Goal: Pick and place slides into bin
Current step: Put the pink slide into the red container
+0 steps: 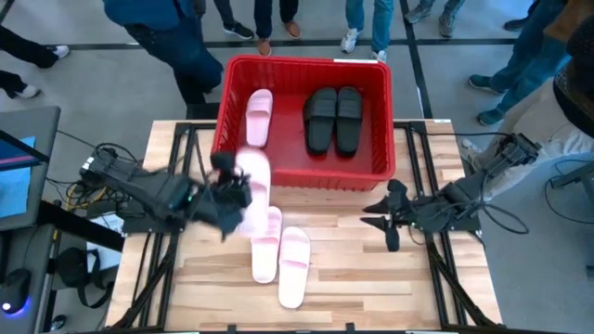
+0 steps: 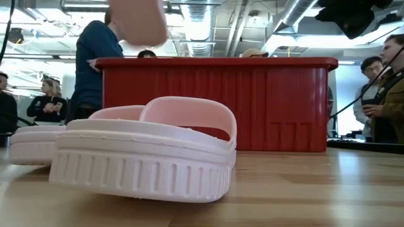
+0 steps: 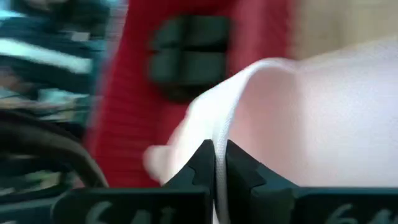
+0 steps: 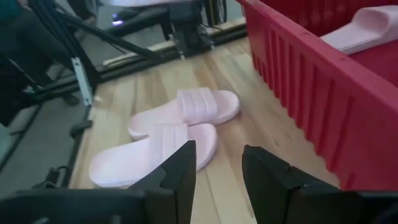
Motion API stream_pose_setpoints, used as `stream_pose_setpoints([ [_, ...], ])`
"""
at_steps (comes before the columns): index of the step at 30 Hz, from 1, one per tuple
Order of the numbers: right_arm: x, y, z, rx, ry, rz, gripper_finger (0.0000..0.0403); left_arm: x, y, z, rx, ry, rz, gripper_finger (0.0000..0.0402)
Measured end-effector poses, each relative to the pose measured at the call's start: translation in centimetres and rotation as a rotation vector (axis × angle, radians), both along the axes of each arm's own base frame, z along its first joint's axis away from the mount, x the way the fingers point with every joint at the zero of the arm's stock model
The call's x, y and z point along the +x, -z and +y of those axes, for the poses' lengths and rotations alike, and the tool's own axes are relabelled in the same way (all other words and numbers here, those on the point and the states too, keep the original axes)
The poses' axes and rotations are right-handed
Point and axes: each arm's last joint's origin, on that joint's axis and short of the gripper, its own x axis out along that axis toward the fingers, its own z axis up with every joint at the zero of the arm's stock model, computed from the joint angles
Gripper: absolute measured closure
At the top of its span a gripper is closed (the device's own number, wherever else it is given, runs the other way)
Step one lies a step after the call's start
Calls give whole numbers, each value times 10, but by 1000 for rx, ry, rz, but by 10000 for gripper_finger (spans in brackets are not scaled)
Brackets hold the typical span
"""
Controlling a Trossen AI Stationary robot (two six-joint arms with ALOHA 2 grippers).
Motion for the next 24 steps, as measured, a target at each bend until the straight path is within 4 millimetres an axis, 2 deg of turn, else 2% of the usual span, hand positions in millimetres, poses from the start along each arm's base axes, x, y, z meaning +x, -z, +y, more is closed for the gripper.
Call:
stream_pose_setpoints([
  [4,-5,1,-4,22,-2,-21,285,14,-14,24,74,-4,-1,401],
  [9,-5,-3,-3,47,-13,-51,285,27,-26,48,15,73,-22,401],
  [16,-2,-2,-1,87,2,-55,285,32,-27,69,16,145,27,401],
  [24,-2,-1,-1,145,27,-55,285,35,-31,112,6,198,33,401],
])
